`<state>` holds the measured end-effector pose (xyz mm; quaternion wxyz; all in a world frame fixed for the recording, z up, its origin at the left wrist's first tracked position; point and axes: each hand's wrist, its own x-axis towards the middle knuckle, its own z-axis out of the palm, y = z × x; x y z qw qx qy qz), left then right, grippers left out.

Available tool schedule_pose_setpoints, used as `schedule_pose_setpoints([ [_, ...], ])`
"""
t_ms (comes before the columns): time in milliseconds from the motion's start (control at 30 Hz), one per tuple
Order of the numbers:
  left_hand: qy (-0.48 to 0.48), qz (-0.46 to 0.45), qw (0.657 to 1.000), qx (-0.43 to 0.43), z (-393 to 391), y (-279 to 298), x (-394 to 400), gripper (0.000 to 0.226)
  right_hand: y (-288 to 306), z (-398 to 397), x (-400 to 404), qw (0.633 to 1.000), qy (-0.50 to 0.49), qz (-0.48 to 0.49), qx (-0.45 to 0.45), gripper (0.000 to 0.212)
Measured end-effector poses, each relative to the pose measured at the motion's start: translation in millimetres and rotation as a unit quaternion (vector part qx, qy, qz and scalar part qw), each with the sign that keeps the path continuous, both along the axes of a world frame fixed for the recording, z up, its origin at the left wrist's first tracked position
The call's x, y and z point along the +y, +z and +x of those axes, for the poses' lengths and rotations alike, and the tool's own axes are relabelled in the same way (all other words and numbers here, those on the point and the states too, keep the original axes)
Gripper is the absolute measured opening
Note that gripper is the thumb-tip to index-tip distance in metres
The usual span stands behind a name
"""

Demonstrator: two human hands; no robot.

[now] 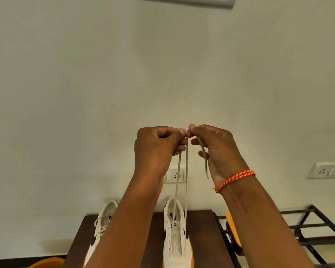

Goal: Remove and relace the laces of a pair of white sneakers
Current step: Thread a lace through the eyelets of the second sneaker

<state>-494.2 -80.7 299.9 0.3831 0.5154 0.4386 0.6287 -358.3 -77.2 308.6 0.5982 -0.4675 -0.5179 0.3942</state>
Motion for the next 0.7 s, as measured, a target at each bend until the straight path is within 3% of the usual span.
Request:
schedule_pose_setpoints([
  [200,0.042,0.007,0.998,-0.04,1,6,6,0.006,4,-5,6,0.998,0.012,0.03,0.053,0.022],
  [500,0.04,0.026,0.996,-0.076,7,12,8,0.033,4,-4,8,0.984,0.049,0.1,0.137,0.041],
  [633,0.076,0.078,0.994,-0.019,7,7,12,0.007,5,-3,9,0.98,0.055,0.128,0.14,0.038],
  [700,0.089,0.091,0.992,-0.007,7,5,13,0.008,6,-4,11,0.982,0.049,0.14,0.118,0.034],
])
